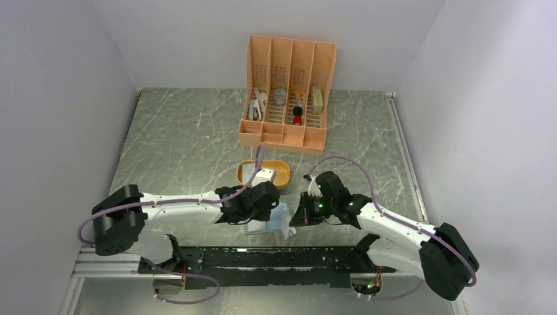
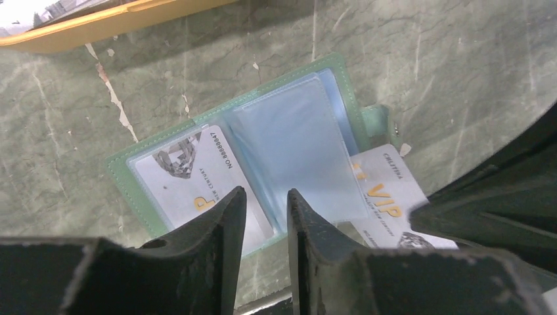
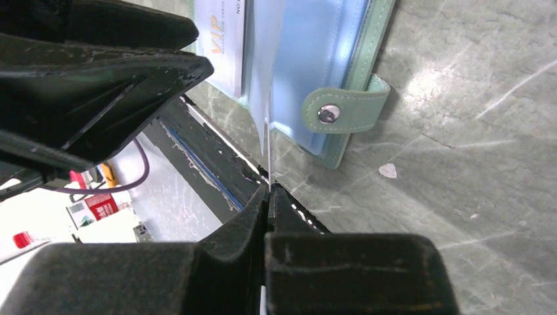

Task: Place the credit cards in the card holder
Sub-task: Turn over the card slot in the card holder.

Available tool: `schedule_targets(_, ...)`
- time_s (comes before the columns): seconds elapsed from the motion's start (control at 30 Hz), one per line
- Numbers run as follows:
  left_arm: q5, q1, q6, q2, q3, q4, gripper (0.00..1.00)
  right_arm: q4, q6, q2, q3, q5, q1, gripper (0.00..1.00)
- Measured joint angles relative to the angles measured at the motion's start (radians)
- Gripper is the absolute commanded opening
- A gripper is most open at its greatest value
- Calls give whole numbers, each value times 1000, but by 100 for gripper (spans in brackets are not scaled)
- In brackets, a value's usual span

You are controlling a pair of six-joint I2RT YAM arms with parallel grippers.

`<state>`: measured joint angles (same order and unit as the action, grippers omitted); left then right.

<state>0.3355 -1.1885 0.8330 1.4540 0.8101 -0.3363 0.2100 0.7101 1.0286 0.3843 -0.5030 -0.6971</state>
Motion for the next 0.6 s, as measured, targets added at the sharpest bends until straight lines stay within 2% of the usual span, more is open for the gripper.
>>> schedule_targets(0.13,2,0,0,-39,5,-21,41,-35,11,27,1,-5,-13,0)
schedule_targets(0.33,5,0,1,-112,-8,-23,55,-72,23,84,10,-2,-57,0)
schedule_targets(0.6,-4,0,0,-145,-39,8,59,-107,43,135,40,19,-118,0)
